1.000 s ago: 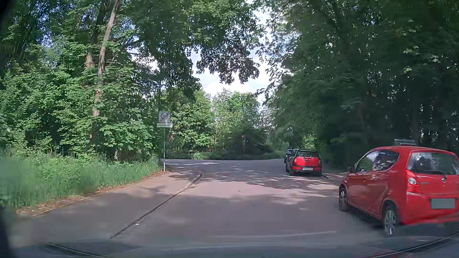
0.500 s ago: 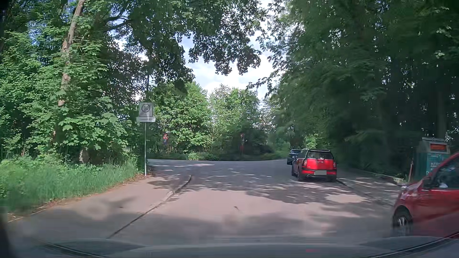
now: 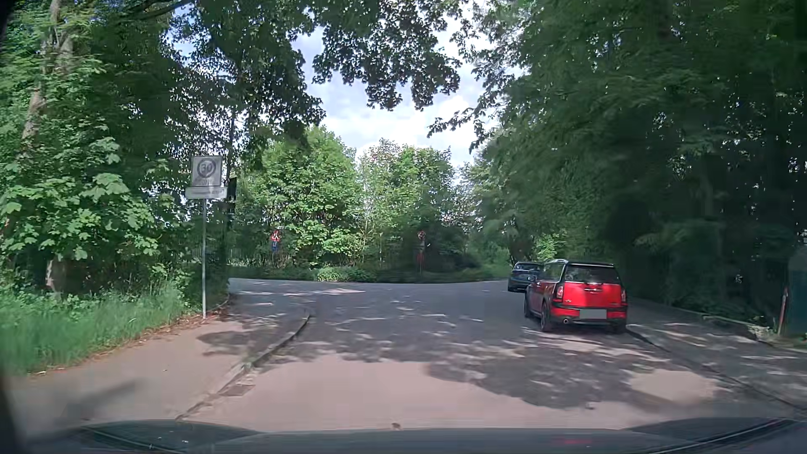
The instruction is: Follow the waypoints while adhering to traffic rules and regulations
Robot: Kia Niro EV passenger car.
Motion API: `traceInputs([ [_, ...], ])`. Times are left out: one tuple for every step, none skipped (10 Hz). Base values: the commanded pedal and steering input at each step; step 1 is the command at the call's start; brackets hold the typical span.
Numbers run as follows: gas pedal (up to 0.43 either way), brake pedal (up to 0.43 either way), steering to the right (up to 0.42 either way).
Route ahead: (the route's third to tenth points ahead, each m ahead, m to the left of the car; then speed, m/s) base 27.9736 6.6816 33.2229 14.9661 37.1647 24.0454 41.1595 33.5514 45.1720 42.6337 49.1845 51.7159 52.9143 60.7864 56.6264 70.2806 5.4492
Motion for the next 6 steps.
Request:
traceInputs([
  [0.008,0.018,0.024],
  [0.008,0.018,0.027],
  [0.008,0.018,0.03],
  [0.008,0.018,0.031],
  [0.008,0.018,0.032],
  [0.008,0.018,0.031],
])
